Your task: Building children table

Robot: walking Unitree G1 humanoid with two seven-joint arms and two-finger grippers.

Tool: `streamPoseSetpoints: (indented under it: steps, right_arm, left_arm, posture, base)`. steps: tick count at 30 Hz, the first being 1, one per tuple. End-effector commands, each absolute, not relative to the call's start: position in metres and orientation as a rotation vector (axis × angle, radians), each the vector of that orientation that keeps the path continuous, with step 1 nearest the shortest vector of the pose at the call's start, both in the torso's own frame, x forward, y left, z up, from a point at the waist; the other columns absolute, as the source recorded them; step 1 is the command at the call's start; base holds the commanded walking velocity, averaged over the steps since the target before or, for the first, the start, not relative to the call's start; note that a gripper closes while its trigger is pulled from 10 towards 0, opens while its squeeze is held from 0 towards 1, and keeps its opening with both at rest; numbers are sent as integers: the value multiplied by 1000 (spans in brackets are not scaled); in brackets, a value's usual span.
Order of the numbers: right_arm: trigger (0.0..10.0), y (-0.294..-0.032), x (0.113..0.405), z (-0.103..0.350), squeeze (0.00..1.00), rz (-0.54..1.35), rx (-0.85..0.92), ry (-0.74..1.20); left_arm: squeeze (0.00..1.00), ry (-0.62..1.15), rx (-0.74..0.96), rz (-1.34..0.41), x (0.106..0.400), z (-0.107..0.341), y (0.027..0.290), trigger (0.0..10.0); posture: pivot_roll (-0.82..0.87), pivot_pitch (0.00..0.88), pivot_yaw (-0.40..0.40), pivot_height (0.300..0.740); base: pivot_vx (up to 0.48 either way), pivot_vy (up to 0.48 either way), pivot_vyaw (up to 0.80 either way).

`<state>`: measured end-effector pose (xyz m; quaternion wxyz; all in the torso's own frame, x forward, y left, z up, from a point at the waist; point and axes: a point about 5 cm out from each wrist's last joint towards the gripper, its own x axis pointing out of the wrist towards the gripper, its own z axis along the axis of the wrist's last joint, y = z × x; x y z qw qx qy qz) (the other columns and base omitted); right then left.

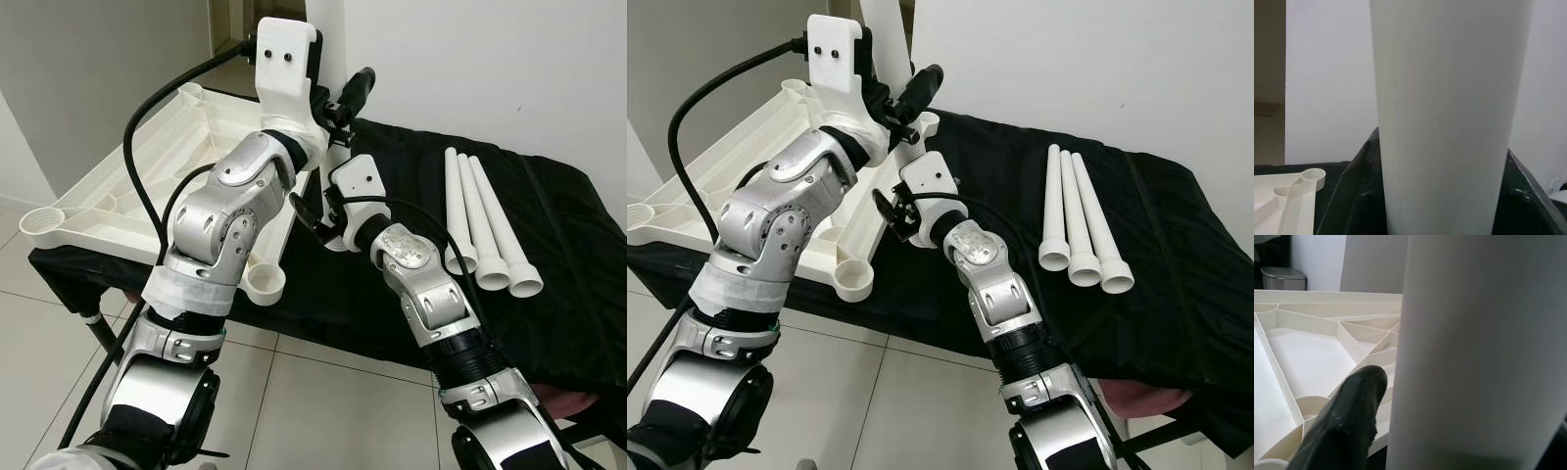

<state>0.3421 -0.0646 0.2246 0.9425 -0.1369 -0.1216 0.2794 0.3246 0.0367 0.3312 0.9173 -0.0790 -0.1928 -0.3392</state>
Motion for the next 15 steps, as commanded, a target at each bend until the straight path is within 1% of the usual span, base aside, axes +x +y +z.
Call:
streamPoseSetpoints:
  steps: [1, 2, 3, 4, 5, 6, 7, 15]
  right_arm:
    - [4235, -66, 344, 228, 0, 557, -289, -264]
    - [4510, -66, 345, 229, 0, 556, -287, -266]
    - [4510, -66, 345, 229, 0, 556, -287, -266]
    - [3059, -66, 345, 229, 0, 555, -287, -267]
    - [3059, -66, 345, 229, 0, 555, -287, -267]
    - [706, -66, 345, 229, 0, 554, -285, -268]
    - [0, -66, 346, 229, 0, 552, -282, -268]
    - [0, -67, 347, 227, 0, 527, -257, -260]
  left_arm:
    - [0, -435, -147, -731, 317, 336, 31, 10000]
    - [0, -436, -145, -734, 317, 335, 30, 10000]
    - [0, -436, -145, -734, 317, 335, 30, 10000]
    - [0, -436, -142, -736, 317, 335, 30, 10000]
    - [0, -436, -142, -736, 317, 335, 30, 10000]
    - [0, -436, -140, -738, 316, 335, 29, 10000]
    - [0, -435, -135, -740, 316, 335, 29, 10000]
    - [0, -432, -105, -768, 312, 333, 24, 10000]
  posture:
    - [51, 0, -94, 740]
    - [54, 0, -94, 740]
    - [54, 0, -94, 740]
    - [54, 0, -94, 740]
    - [54, 0, -94, 740]
    - [54, 0, -94, 740]
    - [57, 0, -93, 740]
    - [59, 0, -91, 740]
  base:
    - [0, 0, 0]
    - [0, 0, 0]
    - [0, 0, 0]
    - [0, 0, 0]
    - [0, 0, 0]
    - [0, 0, 0]
    - [0, 0, 0]
    - [0, 0, 0]
